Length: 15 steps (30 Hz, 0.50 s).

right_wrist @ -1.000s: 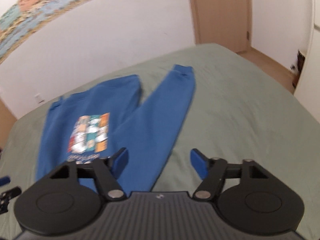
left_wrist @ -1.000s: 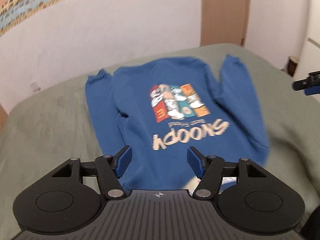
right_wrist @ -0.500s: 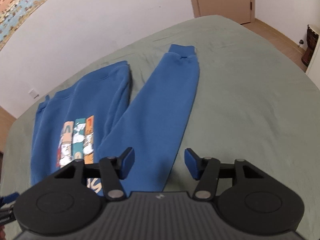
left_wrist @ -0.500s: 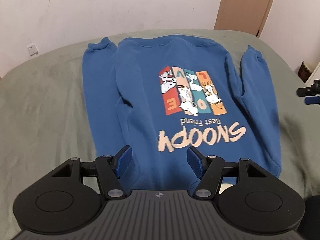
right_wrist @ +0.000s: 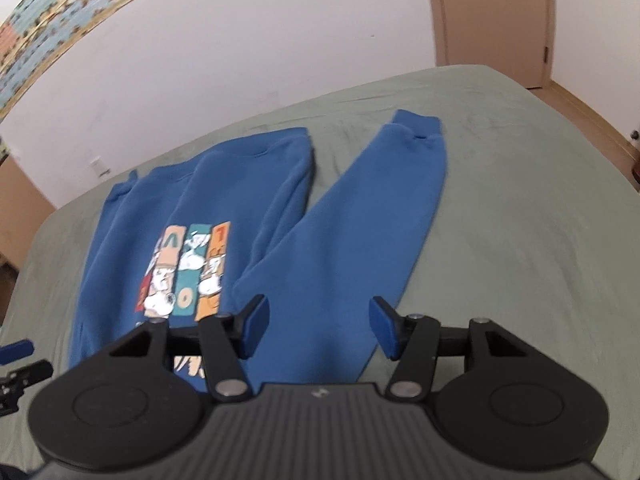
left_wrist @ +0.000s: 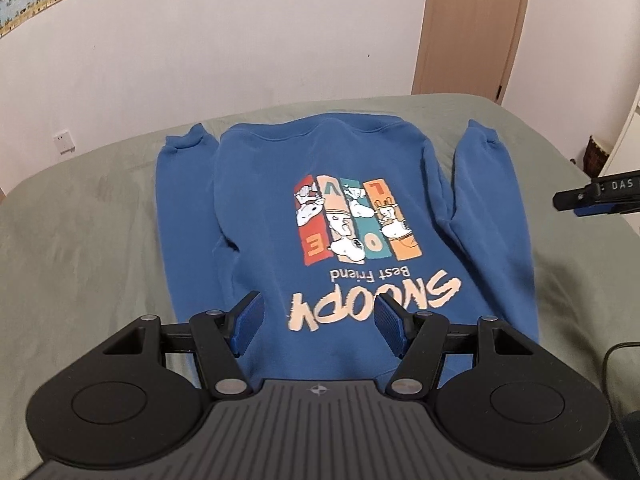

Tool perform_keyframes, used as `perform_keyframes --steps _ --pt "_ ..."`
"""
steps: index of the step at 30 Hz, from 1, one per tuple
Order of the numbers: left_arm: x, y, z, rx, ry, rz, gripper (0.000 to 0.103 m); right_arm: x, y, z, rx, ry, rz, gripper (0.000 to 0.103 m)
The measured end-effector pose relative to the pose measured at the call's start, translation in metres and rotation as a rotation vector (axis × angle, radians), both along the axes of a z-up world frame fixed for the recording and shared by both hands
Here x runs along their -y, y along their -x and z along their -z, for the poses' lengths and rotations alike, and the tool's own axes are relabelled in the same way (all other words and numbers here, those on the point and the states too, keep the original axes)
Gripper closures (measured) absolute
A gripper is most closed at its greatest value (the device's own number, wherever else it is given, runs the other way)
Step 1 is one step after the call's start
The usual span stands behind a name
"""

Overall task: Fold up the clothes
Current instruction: 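Move the right gripper toward the sweatshirt sleeve cuff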

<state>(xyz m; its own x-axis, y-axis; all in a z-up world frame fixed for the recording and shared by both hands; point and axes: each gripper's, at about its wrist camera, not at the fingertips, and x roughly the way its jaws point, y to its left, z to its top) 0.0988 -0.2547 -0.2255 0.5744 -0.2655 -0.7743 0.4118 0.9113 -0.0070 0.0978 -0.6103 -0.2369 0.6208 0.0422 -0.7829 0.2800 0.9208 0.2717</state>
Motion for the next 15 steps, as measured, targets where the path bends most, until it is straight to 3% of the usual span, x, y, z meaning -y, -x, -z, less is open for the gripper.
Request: perform_keyframes --steps 8,15 --pt "0.012 0.015 0.034 -0.104 -0.004 0.055 0.043 0.012 0.004 0.024 -0.045 0.001 -0.001 0.044" --pt "0.018 0.012 0.039 -0.084 -0.004 0.090 0.043 0.032 -0.002 0.043 -0.059 -0.015 0.041 0.044"
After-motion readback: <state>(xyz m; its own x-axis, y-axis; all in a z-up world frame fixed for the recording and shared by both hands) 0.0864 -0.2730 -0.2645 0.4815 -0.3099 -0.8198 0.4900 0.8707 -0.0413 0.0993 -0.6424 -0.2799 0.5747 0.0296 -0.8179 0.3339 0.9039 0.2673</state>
